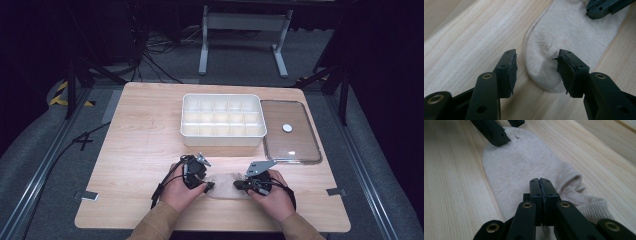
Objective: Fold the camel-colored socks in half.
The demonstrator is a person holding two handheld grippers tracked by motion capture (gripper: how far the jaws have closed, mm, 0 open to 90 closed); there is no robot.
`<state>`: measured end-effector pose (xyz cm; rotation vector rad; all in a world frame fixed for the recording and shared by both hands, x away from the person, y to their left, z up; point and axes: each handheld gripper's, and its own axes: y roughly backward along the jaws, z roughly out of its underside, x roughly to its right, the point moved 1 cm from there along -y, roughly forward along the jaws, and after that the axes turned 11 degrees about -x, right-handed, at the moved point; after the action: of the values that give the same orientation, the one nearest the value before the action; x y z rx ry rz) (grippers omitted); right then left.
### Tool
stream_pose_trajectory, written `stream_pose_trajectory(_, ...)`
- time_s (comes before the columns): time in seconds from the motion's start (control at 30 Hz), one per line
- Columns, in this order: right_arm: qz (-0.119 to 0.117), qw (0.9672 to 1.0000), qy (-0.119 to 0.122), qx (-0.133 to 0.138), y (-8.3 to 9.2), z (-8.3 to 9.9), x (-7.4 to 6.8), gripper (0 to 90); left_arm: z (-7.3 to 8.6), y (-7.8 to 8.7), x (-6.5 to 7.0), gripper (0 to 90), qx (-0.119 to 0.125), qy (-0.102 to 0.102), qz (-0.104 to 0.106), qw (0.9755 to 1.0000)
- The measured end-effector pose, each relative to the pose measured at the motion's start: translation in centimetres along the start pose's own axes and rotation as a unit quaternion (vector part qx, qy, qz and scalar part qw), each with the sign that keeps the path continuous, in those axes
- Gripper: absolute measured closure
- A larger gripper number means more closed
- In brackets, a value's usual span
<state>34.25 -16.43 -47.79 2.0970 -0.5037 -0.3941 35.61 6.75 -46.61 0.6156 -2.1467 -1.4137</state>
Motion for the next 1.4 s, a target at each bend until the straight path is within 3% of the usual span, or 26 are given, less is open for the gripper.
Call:
stream_pose_trajectory(0.1,0.002,1.0,0.001,-0.002,0.0,0.0,0.0,89.7,-0.2,-0.2,0.7,48.4,-0.009,-0.02,-0.023,0.9995)
stream_pose_trajectory(0.37,0.003,1.0,0.003,-0.001,0.0,0.0,0.0,89.6,-0.2,-0.4,1.1,49.5,0.0,-0.035,-0.032,0.9989)
stream_pose_trajectory(0.47,0.004,1.0,0.003,0.0,0.0,0.0,0.0,89.5,0.0,-0.7,1.2,61.0,0.026,-0.033,-0.022,0.9989)
stream_pose_trajectory(0.57,0.002,1.0,0.0,0.002,0.0,0.1,0.0,89.4,0.2,-0.7,1.0,73.9,0.032,-0.027,-0.005,0.9991)
stream_pose_trajectory(0.63,0.003,1.0,0.0,0.003,0.0,0.1,0.0,89.0,0.2,-0.6,1.1,78.7,0.029,-0.028,-0.006,0.9992)
stream_pose_trajectory(0.77,0.002,1.0,0.0,0.004,0.2,0.1,0.0,86.2,0.2,-0.5,1.3,80.4,0.022,-0.032,-0.017,0.9991)
stream_pose_trajectory(0.93,-0.006,0.9993,-0.012,0.035,1.6,0.1,0.4,89.4,0.2,0.0,1.2,80.8,0.005,-0.029,-0.008,0.9995)
stream_pose_trajectory(1.1,0.007,0.9995,-0.025,0.016,2.0,0.3,0.5,89.7,0.1,0.9,1.2,80.7,-0.005,-0.027,-0.007,0.9996)
stream_pose_trajectory(1.2,-0.001,0.9994,-0.035,0.005,1.7,0.4,0.6,89.7,0.2,1.7,1.2,80.7,-0.007,-0.03,-0.013,0.9994)
stream_pose_trajectory(1.23,-0.021,0.9987,-0.042,0.017,1.5,0.4,0.5,89.7,0.2,1.7,1.3,80.7,-0.003,-0.03,-0.015,0.9995)
stream_pose_trajectory(1.33,-0.017,0.9991,-0.036,0.016,1.2,0.2,0.2,89.7,0.2,2.1,1.4,80.7,-0.003,-0.033,-0.017,0.9993)
stream_pose_trajectory(1.4,-0.013,0.9994,-0.031,0.008,0.8,0.2,0.1,89.7,0.1,2.6,1.5,80.7,-0.001,-0.031,-0.008,0.9995)
